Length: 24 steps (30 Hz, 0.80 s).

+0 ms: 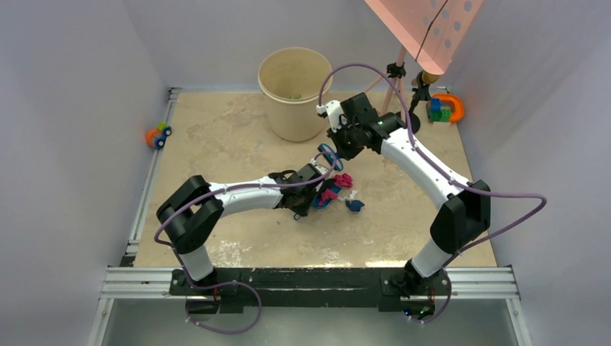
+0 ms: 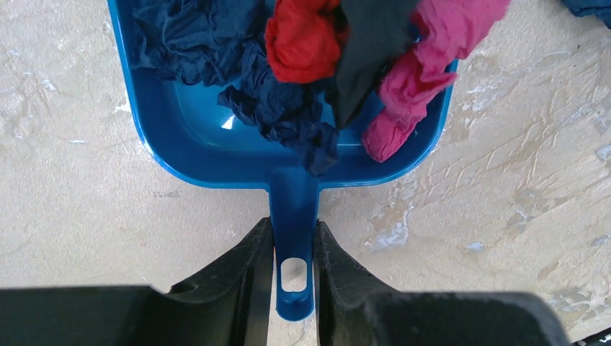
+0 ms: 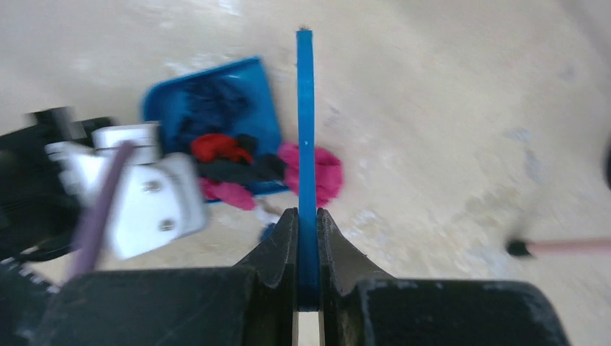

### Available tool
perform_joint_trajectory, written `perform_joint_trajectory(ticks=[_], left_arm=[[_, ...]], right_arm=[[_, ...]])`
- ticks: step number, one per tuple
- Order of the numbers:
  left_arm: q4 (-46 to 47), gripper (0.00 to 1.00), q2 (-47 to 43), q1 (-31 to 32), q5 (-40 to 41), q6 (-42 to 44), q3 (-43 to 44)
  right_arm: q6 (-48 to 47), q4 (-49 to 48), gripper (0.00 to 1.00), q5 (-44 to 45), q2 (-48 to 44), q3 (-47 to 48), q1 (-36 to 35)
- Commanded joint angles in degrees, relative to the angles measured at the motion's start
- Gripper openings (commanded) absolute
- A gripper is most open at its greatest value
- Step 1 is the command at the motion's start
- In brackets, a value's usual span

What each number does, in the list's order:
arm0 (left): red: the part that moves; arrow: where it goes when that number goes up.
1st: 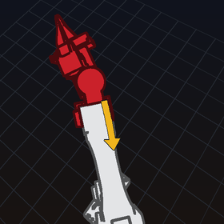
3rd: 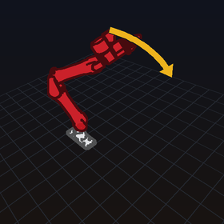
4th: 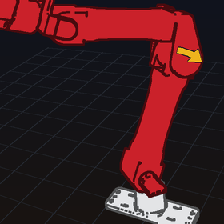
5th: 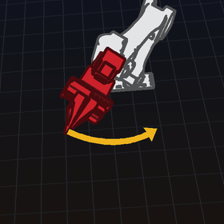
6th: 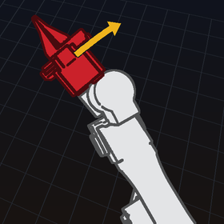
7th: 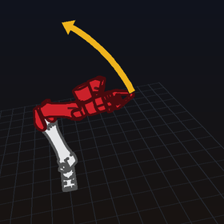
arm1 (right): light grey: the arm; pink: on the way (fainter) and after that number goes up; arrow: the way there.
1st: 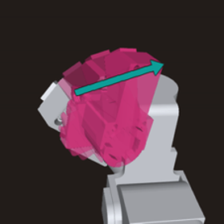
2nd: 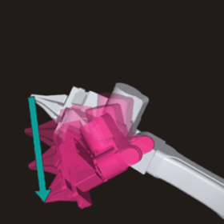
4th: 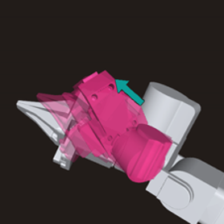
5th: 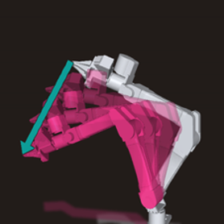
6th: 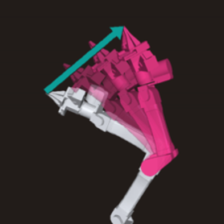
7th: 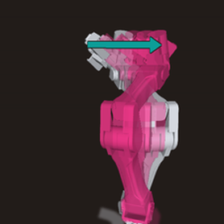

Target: Sweep away the paper scraps from the table

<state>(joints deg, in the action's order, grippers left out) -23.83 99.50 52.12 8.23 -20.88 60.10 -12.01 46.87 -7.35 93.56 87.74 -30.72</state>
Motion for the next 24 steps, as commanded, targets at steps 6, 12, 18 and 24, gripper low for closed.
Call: perform_joint_trajectory(ticks=[6, 12, 18, 24], left_arm=[[1.7, 0.00, -2.7, -0.1, 0.0, 1.4, -0.6], [1.6, 0.00, -2.5, 0.0, -0.6, 1.0, -0.3], [1.5, 0.00, -2.3, 0.1, -0.5, 1.1, 0.1], [1.6, 0.00, -3.2, 0.0, 0.0, 1.1, -0.6]], right_arm=[[6.3, 1.3, 0.00, 33.8, 0.6, -3.7, 0.8], [8.9, 3.9, 0.00, 22.9, 5.5, -4.1, 0.6], [9.8, -0.5, 0.00, 6.5, 3.6, -6.0, -1.7], [10.3, -1.3, 0.00, 5.6, -2.8, -4.4, -1.8]])
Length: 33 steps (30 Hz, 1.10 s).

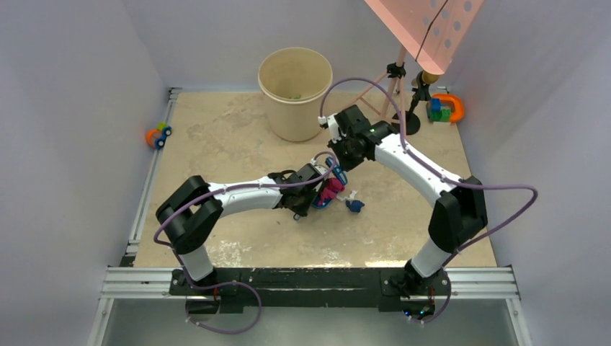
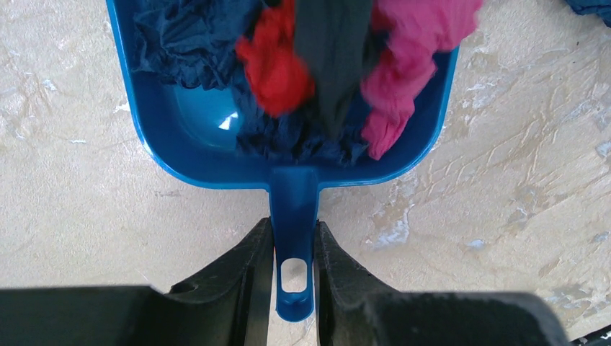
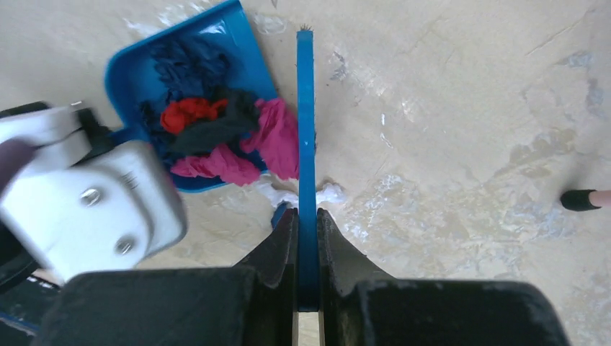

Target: Sweep away the paper scraps from the table

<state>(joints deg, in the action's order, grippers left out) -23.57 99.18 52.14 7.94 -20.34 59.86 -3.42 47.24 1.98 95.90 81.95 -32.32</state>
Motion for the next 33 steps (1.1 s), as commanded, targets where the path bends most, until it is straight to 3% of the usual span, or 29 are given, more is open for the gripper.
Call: perform_joint_trajectory(ticks=[1, 6, 13, 19, 28, 33], left_arm=[[1.3, 0.00, -3.3, 0.0, 0.5, 0.6, -0.6], [0.8, 0.00, -5.7, 0.0, 1.7, 0.3, -1.3], [-1.1, 0.00, -10.2, 0.1, 3.2, 0.1, -1.8], [-11.1, 0.00, -12.4, -0.1, 6.3, -1.3, 3.7], [-30.6, 0.00, -10.2, -1.5, 7.7, -1.3, 22.2], [-38.8, 0.00, -8.3, -5.1, 2.9, -1.1, 32.5]], right_arm=[[1.8, -1.2, 0.00, -2.4, -5.9, 1.7, -0.1], [2.4, -1.0, 0.00, 6.8, -10.6, 0.5, 0.0], [7.4, -8.2, 0.00, 20.7, -20.7, -7.3, 0.3], [10.5, -13.0, 0.00, 29.8, -29.5, -12.9, 0.4], [12.7, -13.4, 0.00, 29.6, -34.5, -17.2, 0.6], [13.8, -13.6, 0.00, 25.5, -36.2, -18.4, 0.5]])
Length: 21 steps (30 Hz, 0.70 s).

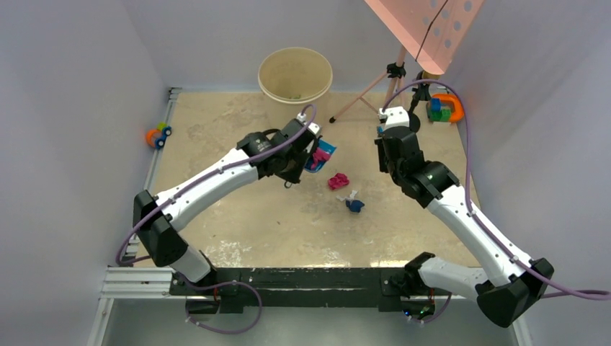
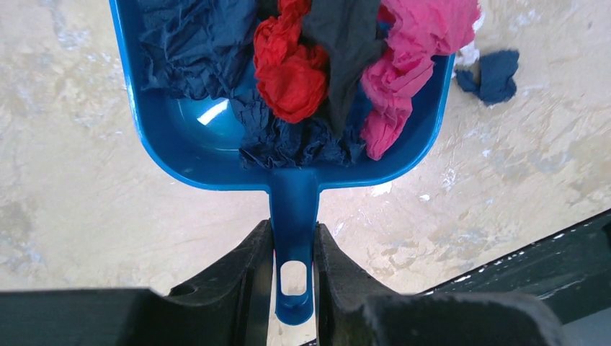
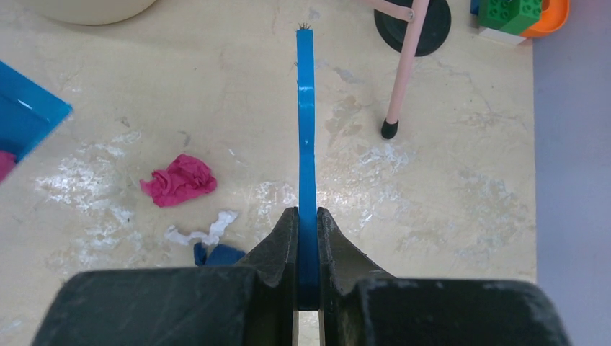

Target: Sweep away the paper scraps from the table

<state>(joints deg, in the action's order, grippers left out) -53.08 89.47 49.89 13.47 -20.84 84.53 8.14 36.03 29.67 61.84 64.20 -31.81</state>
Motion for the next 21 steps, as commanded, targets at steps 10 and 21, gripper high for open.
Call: perform_joint_trajectory(ticks=[10, 21], left_arm=[[-24.1, 0.00, 15.4, -9.8, -7.8, 4.8, 39.3], [-20.0, 0.00, 27.2, -19.0, -22.4, 3.3, 59.1]], right_arm=[[3.1, -2.2, 0.00, -7.5, -3.4, -2.0, 0.1], [5.3, -3.8, 0.00, -10.2, -7.1, -7.4, 0.1]])
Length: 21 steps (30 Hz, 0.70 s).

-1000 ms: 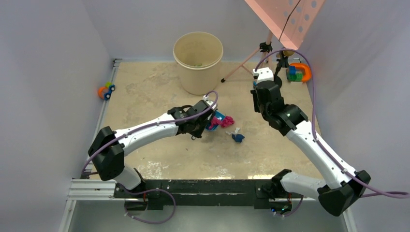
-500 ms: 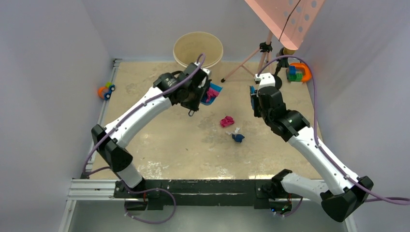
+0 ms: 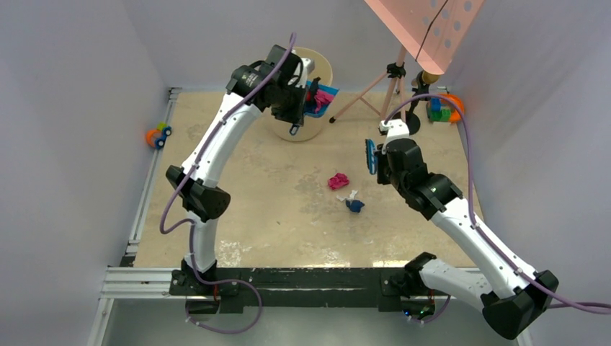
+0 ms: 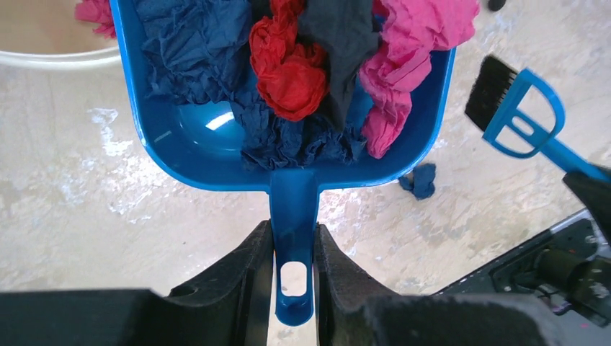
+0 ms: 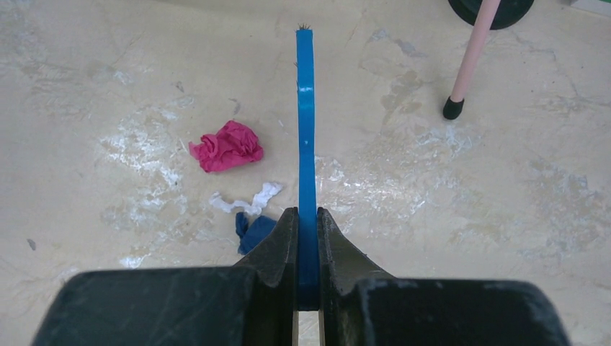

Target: Sweep away the paper scraps from the table

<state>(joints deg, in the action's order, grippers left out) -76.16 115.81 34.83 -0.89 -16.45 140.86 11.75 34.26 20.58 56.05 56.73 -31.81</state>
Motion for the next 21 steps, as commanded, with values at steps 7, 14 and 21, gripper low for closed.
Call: perform_joint_trajectory(ticks=[7, 14, 21], left_arm=[[16.5, 0.00, 2.8, -8.3, -18.2, -8.0, 2.6], [34.9, 0.00, 4.7, -15.1, -35.0, -27.2, -5.5], [62.9, 0.00, 4.6, -19.3, -46.2, -54.2, -21.5]], right_arm=[[1.8, -1.3, 0.00, -1.3, -3.1, -0.6, 0.0], [3.2, -0.6, 0.00, -2.2, -3.4, -1.8, 0.0], [4.0, -0.5, 0.00, -2.8, -4.4, -2.8, 0.0]])
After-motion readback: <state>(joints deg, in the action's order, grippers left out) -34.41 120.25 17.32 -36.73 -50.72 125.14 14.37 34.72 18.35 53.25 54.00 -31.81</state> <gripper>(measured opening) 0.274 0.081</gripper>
